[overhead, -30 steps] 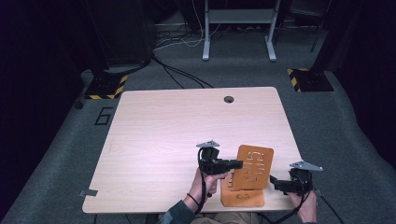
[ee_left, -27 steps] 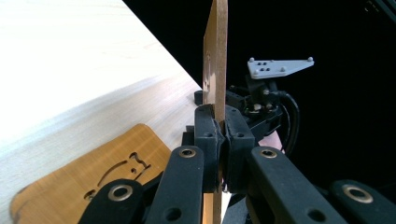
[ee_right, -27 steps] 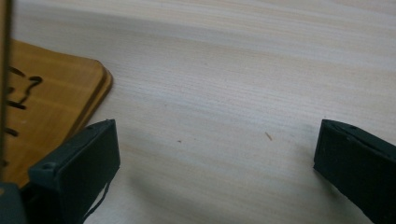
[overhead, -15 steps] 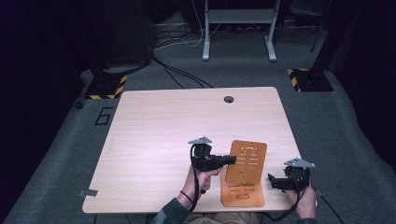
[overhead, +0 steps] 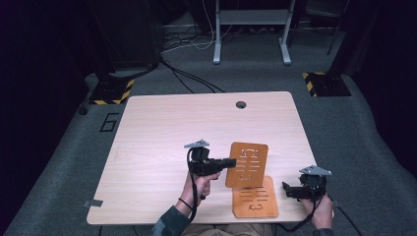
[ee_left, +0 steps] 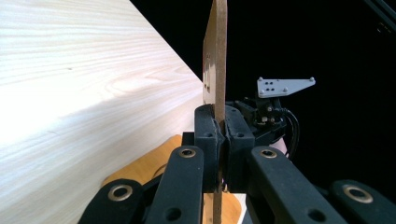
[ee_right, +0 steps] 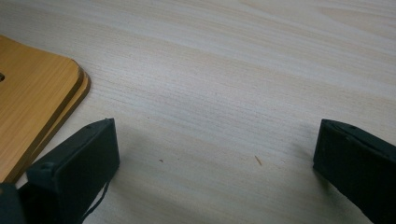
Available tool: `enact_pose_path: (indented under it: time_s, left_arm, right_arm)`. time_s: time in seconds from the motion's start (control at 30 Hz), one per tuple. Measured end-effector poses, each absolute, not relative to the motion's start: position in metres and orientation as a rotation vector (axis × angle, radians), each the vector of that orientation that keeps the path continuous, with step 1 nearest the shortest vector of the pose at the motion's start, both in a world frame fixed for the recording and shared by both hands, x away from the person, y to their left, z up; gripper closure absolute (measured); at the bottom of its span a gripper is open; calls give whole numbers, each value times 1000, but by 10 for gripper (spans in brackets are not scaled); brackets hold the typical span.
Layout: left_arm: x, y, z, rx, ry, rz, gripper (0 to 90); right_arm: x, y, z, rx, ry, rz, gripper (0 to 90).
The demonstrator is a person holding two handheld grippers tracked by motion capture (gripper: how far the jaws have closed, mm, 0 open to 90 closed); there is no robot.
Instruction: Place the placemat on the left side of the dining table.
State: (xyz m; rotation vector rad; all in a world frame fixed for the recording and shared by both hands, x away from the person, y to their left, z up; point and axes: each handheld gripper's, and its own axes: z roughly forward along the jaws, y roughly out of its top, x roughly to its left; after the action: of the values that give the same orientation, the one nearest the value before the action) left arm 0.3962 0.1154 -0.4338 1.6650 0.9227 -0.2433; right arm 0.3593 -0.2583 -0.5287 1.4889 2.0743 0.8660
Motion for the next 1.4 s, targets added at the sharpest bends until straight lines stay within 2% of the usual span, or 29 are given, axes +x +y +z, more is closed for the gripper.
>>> enact_pose_path:
  time_s: [1.4]
  left_arm:
    - [406, 211, -424, 1619, 1075, -54, 861]
  right_arm:
    - [360, -258, -529, 1492, 2072, 865, 0]
